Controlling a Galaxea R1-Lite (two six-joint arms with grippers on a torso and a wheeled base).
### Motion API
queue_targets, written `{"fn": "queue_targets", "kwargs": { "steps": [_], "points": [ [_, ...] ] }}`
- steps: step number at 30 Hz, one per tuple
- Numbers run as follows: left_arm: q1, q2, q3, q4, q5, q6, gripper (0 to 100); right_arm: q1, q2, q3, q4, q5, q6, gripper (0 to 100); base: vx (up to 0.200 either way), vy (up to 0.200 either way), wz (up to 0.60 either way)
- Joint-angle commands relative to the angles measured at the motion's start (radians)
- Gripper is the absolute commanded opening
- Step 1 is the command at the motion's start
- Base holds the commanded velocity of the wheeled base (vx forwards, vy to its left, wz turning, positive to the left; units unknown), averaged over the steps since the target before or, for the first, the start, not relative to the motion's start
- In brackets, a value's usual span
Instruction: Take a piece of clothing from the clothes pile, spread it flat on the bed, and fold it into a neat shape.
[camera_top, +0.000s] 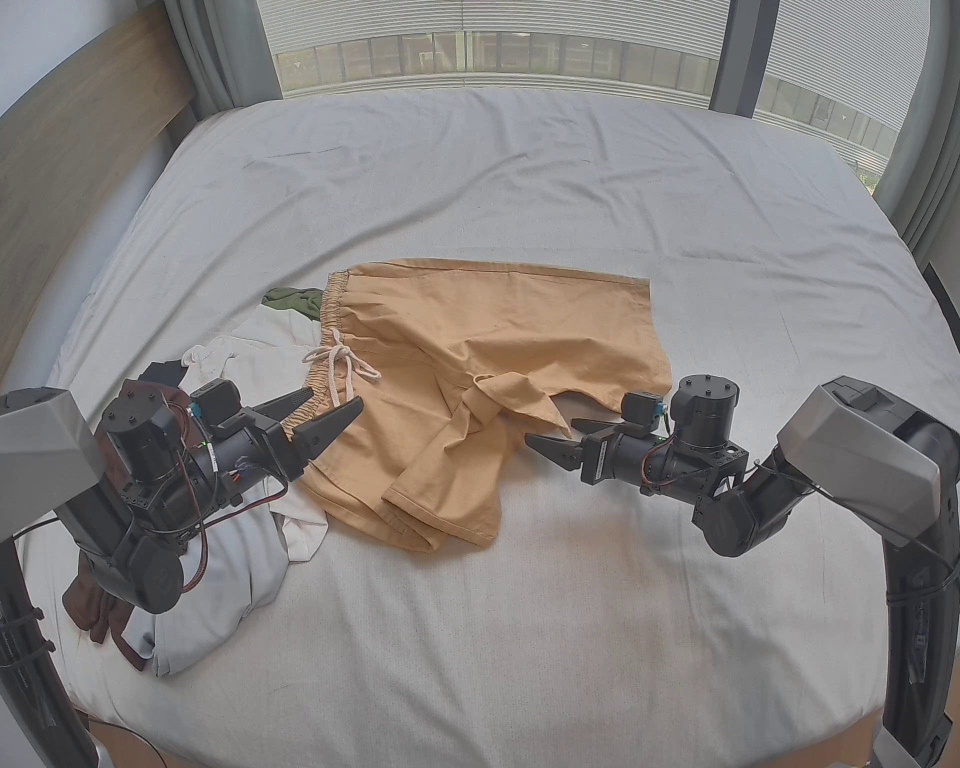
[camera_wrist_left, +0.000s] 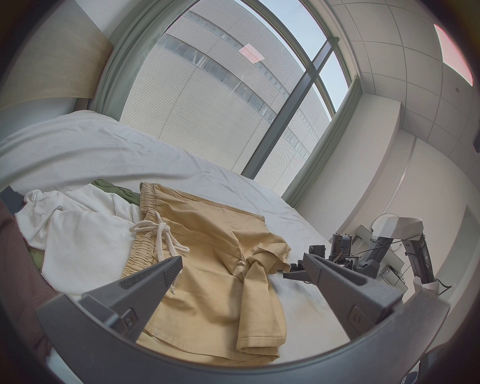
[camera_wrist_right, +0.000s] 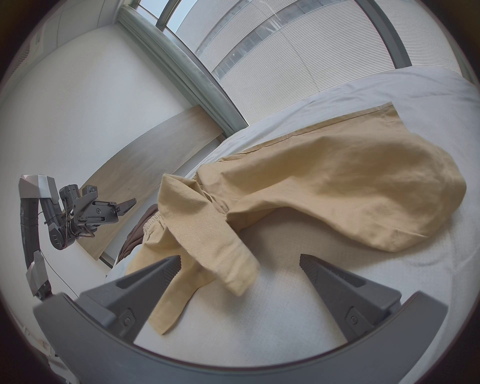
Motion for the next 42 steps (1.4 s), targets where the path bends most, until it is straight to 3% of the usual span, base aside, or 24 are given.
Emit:
{"fn": "queue_targets", "kwargs": {
  "steps": [1,2,3,13,24,32,42],
  "points": [
    [-0.001,0.003,0.0,0.0,0.0,-0.001,100,0.008,0.014,-0.021,-0.002,-0.001,0.001,100,0.0,0.0,0.0],
    [-0.001,0.003,0.002,0.0,0.0,-0.001,100,0.01,0.013,-0.024,-0.002,-0.001,0.001,100,0.0,0.0,0.0],
    [-0.001,0.003,0.002,0.0,0.0,-0.001,100,0.011,0.013,-0.024,-0.002,-0.001,0.001,0,0.0,0.0,0.0],
    [-0.001,0.008,0.002,0.0,0.0,-0.001,100,0.031,0.0,0.002,-0.043,-0.001,-0.004,0,0.0,0.0,0.0],
    [-0.001,0.008,0.002,0.0,0.001,-0.001,100,0.022,-0.172,0.279,-0.115,-0.001,-0.005,0,0.0,0.0,0.0],
    [-0.005,0.009,0.002,0.0,0.0,-0.001,100,-0.047,-0.288,0.453,-0.163,0.002,-0.005,0,0.0,0.0,0.0],
    [-0.005,0.017,0.003,0.0,0.001,-0.001,100,-0.145,-0.297,0.465,-0.15,0.007,0.007,0,0.0,0.0,0.0]
  ]
}}
